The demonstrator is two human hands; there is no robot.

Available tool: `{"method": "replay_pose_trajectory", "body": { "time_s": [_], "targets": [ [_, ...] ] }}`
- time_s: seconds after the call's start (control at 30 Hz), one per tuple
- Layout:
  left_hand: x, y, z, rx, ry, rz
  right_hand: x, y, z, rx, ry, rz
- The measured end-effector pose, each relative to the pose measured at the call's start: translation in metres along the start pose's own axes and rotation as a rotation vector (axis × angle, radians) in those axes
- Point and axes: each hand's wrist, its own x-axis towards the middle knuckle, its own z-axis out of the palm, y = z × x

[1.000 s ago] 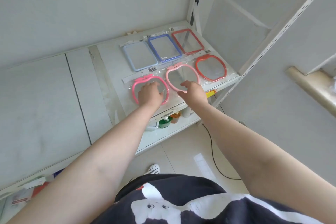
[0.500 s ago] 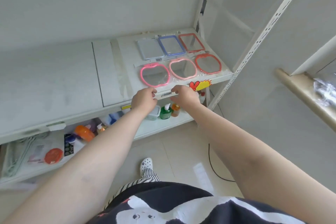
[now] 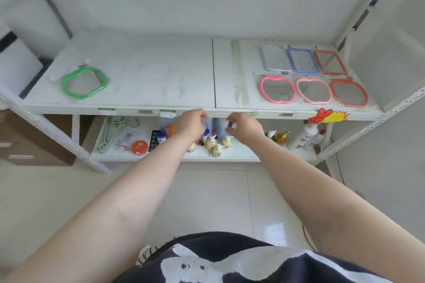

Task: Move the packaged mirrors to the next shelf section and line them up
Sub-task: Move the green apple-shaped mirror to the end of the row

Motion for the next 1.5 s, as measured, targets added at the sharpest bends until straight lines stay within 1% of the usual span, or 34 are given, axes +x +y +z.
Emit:
{"method": "replay_pose_trajectory", "body": {
  "time_s": [0.13,0.27,0.33,0.5,0.63,0.8,1.0,1.13,1.27,1.5],
  "targets": [
    [-0.021,-0.077,-0.046,0.035,0.024,-0.036,0.004,-0.075,0.042,0.019,-0.024,-0.014],
    [-0.044,-0.17,-0.1,0.089,0.037,-0.116,0.004,-0.162,0.091,0.024,-0.096,-0.056],
    [-0.054,-0.213,-0.124,0.101,0.046,-0.161,0.005,-0.2,0.114,0.035,-0.106,-0.068],
    [-0.074,-0.282,-0.17,0.081,0.1,-0.222,0.007,-0.268,0.15,0.035,-0.136,-0.098],
    [-0.073,-0.314,-0.192,0.059,0.115,-0.256,0.021,-0.306,0.163,0.005,-0.158,-0.118],
    [-0.055,-0.337,-0.211,0.041,0.138,-0.274,0.055,-0.335,0.171,0.016,-0.162,-0.144],
    [0.002,-0.361,-0.226,0.05,0.168,-0.316,0.119,-0.363,0.176,0.027,-0.15,-0.164],
    [0.046,-0.372,-0.237,0.046,0.189,-0.335,0.169,-0.373,0.173,0.07,-0.117,-0.124],
    [0.083,-0.388,-0.246,0.03,0.207,-0.386,0.21,-0.382,0.17,0.051,-0.086,-0.108],
    [0.13,-0.404,-0.253,0.015,0.127,-0.459,0.251,-0.393,0.172,-0.006,-0.069,-0.05]
  ]
}}
